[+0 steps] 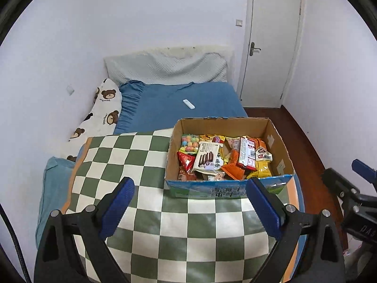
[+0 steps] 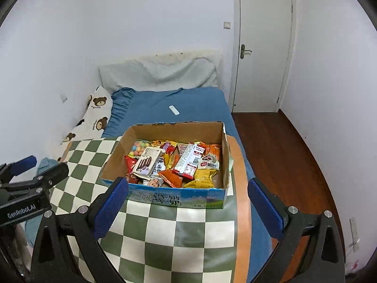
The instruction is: Organize snacks
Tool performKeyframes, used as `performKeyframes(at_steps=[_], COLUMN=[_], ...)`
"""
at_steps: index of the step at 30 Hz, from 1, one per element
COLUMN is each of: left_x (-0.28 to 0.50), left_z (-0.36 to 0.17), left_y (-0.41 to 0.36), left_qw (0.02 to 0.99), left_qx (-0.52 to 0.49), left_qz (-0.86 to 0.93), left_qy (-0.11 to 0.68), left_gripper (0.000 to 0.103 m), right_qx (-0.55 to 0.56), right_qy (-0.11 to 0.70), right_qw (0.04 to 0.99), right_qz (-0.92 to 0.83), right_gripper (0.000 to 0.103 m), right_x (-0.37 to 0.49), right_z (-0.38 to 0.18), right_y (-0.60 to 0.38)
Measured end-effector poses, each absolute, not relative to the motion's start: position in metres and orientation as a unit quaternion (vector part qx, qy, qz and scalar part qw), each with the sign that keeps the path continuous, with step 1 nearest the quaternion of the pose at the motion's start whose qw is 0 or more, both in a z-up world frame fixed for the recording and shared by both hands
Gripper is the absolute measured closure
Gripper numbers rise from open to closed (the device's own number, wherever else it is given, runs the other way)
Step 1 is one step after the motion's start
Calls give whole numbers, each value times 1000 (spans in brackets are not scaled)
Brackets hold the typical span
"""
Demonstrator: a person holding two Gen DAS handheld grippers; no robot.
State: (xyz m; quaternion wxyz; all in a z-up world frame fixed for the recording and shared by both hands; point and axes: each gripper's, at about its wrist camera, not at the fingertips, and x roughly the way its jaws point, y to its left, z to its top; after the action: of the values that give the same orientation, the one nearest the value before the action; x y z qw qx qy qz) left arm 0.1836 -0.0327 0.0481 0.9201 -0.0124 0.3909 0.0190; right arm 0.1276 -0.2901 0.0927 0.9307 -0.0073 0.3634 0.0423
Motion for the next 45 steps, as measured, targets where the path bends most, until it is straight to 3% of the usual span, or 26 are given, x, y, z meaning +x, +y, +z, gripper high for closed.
performKeyframes(at_steps=[20, 26, 45], left_x=[151, 167, 244], left_z=[52, 40, -7], left_y=[-39, -39, -30], left_qw=[924, 925, 913], left_qx=[-16, -11, -2], left_qz=[25, 38, 69], left_qy=[382, 379, 402], left_gripper=[6, 1, 1], right_qx=[-18, -16, -9], right_qy=[344, 348, 369], right_qw=[938, 937, 929], right_qz=[49, 38, 3], right_gripper=[0, 0, 0], right_x=[82, 97, 183], right_z=[113, 103, 43], right_y=[-287, -292, -290])
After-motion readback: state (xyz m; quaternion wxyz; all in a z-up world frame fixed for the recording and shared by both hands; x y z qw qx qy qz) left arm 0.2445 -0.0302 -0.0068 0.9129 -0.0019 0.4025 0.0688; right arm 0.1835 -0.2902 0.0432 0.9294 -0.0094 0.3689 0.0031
